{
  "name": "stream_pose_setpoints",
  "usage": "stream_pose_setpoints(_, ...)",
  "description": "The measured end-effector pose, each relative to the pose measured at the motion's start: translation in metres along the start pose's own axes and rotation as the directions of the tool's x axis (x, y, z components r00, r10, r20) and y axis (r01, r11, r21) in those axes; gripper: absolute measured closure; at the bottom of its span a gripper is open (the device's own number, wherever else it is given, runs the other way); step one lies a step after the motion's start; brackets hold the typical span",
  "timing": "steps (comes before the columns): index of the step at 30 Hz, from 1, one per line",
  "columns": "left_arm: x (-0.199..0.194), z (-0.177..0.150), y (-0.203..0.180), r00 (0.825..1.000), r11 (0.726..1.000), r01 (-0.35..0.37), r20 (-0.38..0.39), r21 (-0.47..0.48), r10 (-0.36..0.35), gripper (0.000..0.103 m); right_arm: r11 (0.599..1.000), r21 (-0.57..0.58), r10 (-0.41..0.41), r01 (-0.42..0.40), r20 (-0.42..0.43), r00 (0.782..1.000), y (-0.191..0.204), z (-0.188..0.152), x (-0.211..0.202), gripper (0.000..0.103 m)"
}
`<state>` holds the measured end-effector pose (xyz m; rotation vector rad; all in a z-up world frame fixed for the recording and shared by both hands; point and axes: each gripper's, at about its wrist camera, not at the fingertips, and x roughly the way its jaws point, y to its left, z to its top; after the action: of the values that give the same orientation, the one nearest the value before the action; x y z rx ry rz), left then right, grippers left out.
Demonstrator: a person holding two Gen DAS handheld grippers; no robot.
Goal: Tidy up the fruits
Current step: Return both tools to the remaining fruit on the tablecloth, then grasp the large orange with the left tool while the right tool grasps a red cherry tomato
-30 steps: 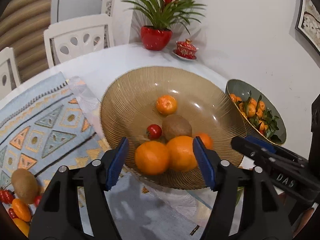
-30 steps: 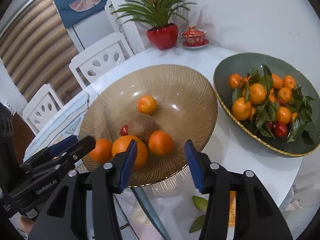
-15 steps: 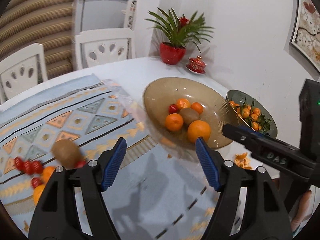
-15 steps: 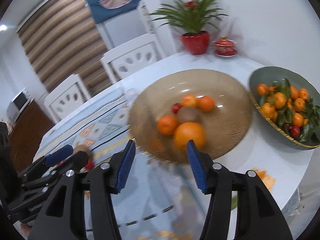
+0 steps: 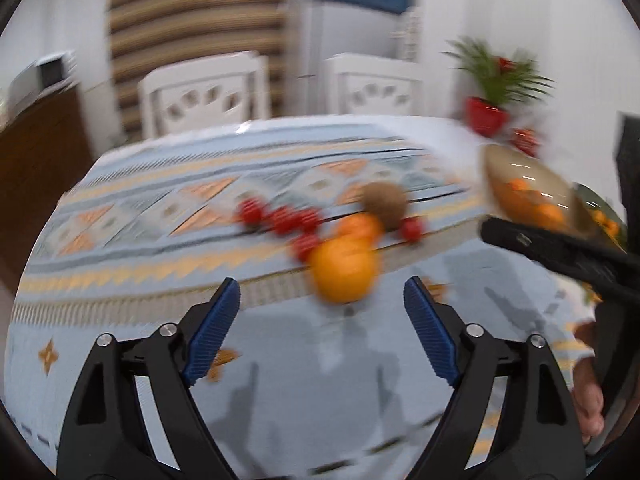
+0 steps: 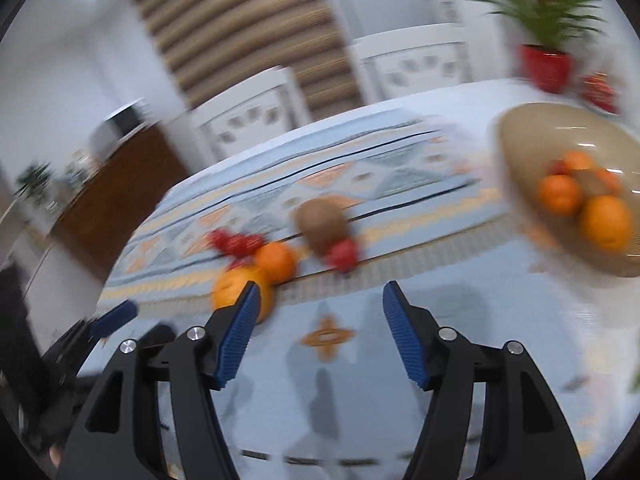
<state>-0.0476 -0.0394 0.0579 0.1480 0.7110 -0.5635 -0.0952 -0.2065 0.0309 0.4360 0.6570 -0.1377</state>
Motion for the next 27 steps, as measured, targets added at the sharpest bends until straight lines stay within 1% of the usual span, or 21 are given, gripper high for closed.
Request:
stream_pose_setpoints(1,0.005,-0.005,0.014,1.0,0.999,-0.027,0.004,-0.028,0.027,0.016,1.0,-0.024,0.007,-0.007,-0.009,1.0,0.006,-0.005,0.009,0.035)
stream_pose_setpoints(3,0.006,-0.012,0.029,0.995,0.995,-0.082,0.053,-0.054,0.084,0.007,0.999,-0.048,0.012,-0.013,-0.033,0.999,0.015,-0.013,0.024,0.035)
stream_pose_setpoints(4,0.006,-0.017,0.034,0.986,0.99,-0.125,0.101,-0.069,0.132,0.005,0.999,-0.047,0.024,-0.026,-0.047,0.999,0.017,-0.016,0.031,0.035)
stream_pose_setpoints(5,0.007,-0.02,0.038,0.982,0.986,-0.14,0.114,-0.089,0.15,0.003,0.999,-0.045,0.019,-0.023,-0.067,0.998,0.018,-0.019,0.038,0.035)
stream_pose_setpoints(6,0.008,-0.019,0.04,0.984,0.986,-0.134,0.104,-0.098,0.144,0.003,0.999,-0.047,0.004,-0.008,-0.078,0.997,0.018,-0.02,0.04,0.034)
stream_pose_setpoints(7,0.007,-0.019,0.041,0.985,0.987,-0.122,0.11,-0.103,0.133,0.003,0.999,-0.048,-0.001,-0.002,-0.072,0.997,0.018,-0.019,0.039,0.028)
stream_pose_setpoints(9,0.006,-0.019,0.039,0.983,0.988,-0.126,0.12,-0.093,0.137,0.003,0.999,-0.044,-0.02,0.017,-0.065,0.998,0.017,-0.019,0.039,0.02)
stream_pose_setpoints(12,0.012,-0.019,0.038,0.985,0.987,-0.139,0.086,-0.082,0.146,0.003,0.998,-0.053,-0.022,0.018,-0.072,0.997,0.018,-0.02,0.04,0.019)
stream_pose_setpoints(14,0.014,-0.019,0.039,0.988,0.987,-0.135,0.067,-0.088,0.142,0.003,0.997,-0.072,-0.027,0.022,-0.069,0.997,0.021,-0.021,0.04,0.019)
stream_pose_setpoints(17,0.013,-0.022,0.04,0.988,0.986,-0.132,0.067,-0.102,0.139,0.003,0.994,-0.101,-0.041,0.034,-0.071,0.997,0.027,-0.022,0.043,0.019)
stream_pose_setpoints(19,0.012,-0.023,0.039,0.986,0.984,-0.144,0.069,-0.104,0.152,0.003,0.993,-0.109,-0.045,0.037,-0.073,0.996,0.029,-0.023,0.045,0.017)
stream_pose_setpoints(20,0.009,-0.024,0.039,0.982,0.982,-0.159,0.084,-0.107,0.168,0.003,0.993,-0.11,-0.044,0.036,-0.074,0.996,0.029,-0.023,0.045,0.016)
stream_pose_setpoints(22,0.005,-0.024,0.035,0.978,0.981,-0.166,0.107,-0.099,0.177,0.003,0.993,-0.107,-0.052,0.043,-0.074,0.996,0.028,-0.022,0.046,0.014)
stream_pose_setpoints(27,0.008,-0.023,0.032,0.978,0.981,-0.179,0.095,-0.079,0.186,0.003,0.994,-0.098,-0.045,0.037,-0.078,0.996,0.027,-0.021,0.047,0.012)
